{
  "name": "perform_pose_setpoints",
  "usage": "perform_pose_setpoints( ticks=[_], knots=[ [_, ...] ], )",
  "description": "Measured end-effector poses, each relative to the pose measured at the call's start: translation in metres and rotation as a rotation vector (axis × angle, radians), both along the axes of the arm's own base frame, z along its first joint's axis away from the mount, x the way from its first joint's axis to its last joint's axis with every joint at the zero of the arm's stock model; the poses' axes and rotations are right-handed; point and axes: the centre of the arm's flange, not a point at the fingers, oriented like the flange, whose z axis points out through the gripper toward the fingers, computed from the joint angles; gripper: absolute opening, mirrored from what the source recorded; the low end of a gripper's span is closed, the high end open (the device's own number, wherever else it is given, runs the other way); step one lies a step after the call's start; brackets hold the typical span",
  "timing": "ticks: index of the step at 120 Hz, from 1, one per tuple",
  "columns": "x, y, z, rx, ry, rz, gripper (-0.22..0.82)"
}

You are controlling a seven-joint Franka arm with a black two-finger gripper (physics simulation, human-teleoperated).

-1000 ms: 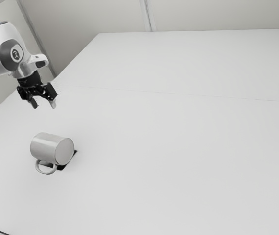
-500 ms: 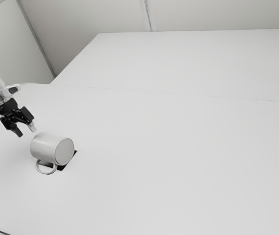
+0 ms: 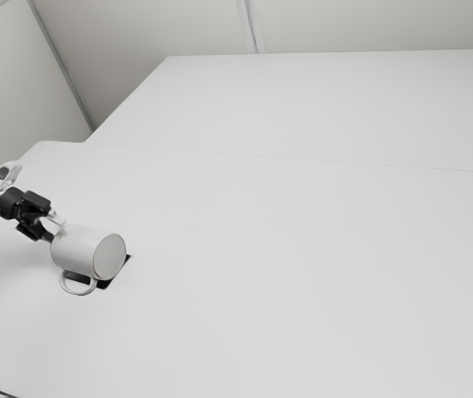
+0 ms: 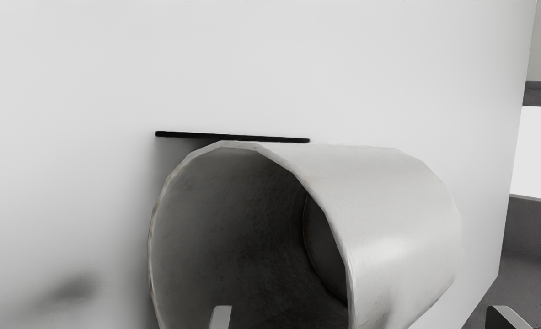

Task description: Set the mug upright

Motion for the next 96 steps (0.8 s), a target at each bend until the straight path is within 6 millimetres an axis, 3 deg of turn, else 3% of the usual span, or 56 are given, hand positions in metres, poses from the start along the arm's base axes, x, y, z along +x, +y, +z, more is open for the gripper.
perform_pose_setpoints(
  ticks=[25,68,96],
  knots=[
    [0.005,-0.009,-0.004,-0.086,-0.078,-0.012,0.57],
    [0.001,-0.016,-0.011,-0.139,-0.124,-0.022,0.02],
    [0.001,-0.023,-0.015,-0.205,-0.165,0.008,-0.12]
  ],
)
